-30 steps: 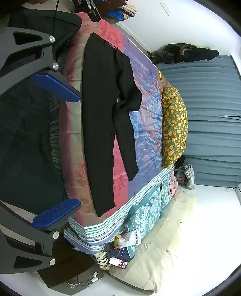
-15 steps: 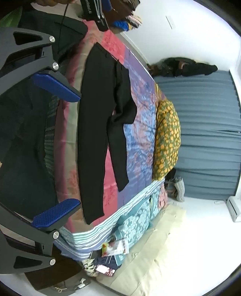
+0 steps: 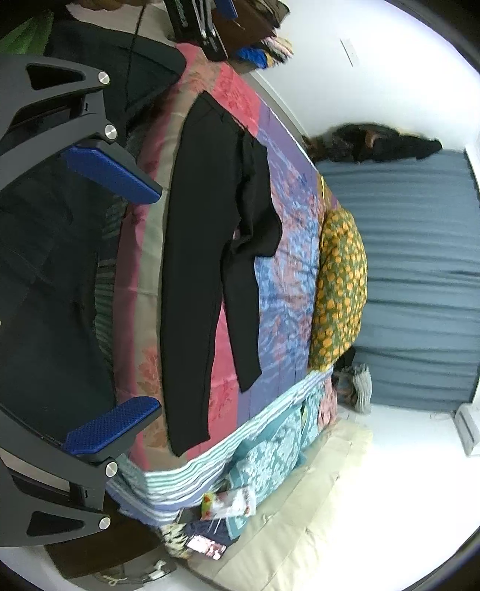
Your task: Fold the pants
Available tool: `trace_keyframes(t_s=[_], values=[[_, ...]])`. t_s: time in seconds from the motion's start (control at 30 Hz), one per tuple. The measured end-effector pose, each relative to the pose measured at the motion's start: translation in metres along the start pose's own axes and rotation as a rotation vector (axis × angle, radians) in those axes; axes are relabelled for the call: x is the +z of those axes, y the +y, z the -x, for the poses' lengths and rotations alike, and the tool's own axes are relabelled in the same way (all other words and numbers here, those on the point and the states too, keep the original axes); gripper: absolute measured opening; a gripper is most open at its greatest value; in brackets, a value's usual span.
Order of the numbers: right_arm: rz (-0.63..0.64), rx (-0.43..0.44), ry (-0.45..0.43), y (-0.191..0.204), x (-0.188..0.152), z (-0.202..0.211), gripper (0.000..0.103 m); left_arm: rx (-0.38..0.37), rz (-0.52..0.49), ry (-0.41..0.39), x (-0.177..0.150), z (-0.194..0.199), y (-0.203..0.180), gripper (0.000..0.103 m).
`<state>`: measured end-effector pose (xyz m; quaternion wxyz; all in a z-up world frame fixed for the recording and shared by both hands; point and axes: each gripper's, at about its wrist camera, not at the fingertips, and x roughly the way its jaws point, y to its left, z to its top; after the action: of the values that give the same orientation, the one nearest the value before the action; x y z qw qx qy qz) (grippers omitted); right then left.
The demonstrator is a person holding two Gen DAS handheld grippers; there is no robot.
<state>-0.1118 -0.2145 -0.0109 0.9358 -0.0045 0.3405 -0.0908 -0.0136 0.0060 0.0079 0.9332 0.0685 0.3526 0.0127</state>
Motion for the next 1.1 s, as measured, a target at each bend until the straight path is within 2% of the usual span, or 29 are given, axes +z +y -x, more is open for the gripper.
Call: trace_keyframes(t_s=[0.17, 1.1], values=[[0.046, 0.014, -0.01, 0.012, -0.001, -0.001, 0.103, 0.001, 0.001, 0.001, 0.0, 0.0, 0.0, 0.102], [-0.001, -0.057, 0.001, 0.006, -0.001, -0.007, 0.103, 0.002, -0.001, 0.015, -0.002, 0.0, 0.002, 0.102]])
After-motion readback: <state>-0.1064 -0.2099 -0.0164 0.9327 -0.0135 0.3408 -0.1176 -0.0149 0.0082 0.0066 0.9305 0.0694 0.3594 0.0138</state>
